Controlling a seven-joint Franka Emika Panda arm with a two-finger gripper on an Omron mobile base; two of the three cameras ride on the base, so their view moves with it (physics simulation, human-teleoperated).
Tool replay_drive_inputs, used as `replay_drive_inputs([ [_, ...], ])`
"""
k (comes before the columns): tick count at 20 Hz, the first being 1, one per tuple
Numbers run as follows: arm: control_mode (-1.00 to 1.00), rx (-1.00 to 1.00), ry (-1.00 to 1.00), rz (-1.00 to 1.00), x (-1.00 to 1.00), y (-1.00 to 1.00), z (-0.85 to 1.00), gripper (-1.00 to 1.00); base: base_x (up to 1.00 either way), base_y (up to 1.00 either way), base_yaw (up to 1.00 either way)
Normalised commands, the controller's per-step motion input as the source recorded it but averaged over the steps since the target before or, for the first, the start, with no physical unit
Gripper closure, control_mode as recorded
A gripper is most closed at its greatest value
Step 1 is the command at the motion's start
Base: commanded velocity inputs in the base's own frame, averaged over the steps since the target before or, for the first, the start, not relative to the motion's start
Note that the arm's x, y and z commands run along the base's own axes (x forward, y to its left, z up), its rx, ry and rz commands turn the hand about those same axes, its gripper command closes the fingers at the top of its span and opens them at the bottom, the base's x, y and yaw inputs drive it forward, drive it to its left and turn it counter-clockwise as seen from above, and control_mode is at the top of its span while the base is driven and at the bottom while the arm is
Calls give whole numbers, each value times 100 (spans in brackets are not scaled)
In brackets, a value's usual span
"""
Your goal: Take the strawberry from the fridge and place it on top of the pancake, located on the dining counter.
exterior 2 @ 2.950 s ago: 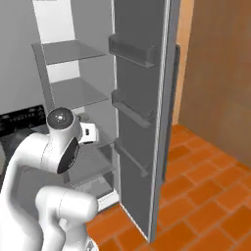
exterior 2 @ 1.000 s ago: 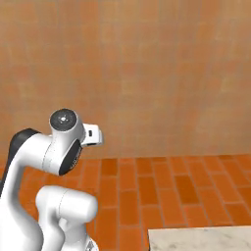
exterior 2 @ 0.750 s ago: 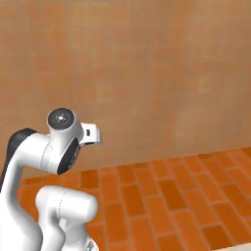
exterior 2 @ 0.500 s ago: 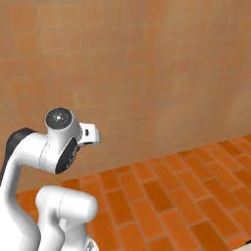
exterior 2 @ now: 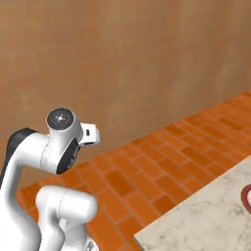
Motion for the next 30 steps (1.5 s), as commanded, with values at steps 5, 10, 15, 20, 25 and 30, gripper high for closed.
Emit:
replay_drive_inputs([
  [5, 100, 0, 0, 0, 0, 0, 0, 100, 80, 76, -60],
  [10, 100, 0, 0, 0, 0, 0, 0, 100, 32, 67, 44],
  [15, 100, 0, 0, 0, 0, 0, 0, 100, 92, -52, 61],
  [20, 100, 0, 0, 0, 0, 0, 0, 100, 100, 6, 9],
  [25, 100, 0, 0, 0, 0, 0, 0, 100, 97, 71, -66],
  [30, 100, 0, 0, 0, 0, 0, 0, 100, 56, 36, -79],
])
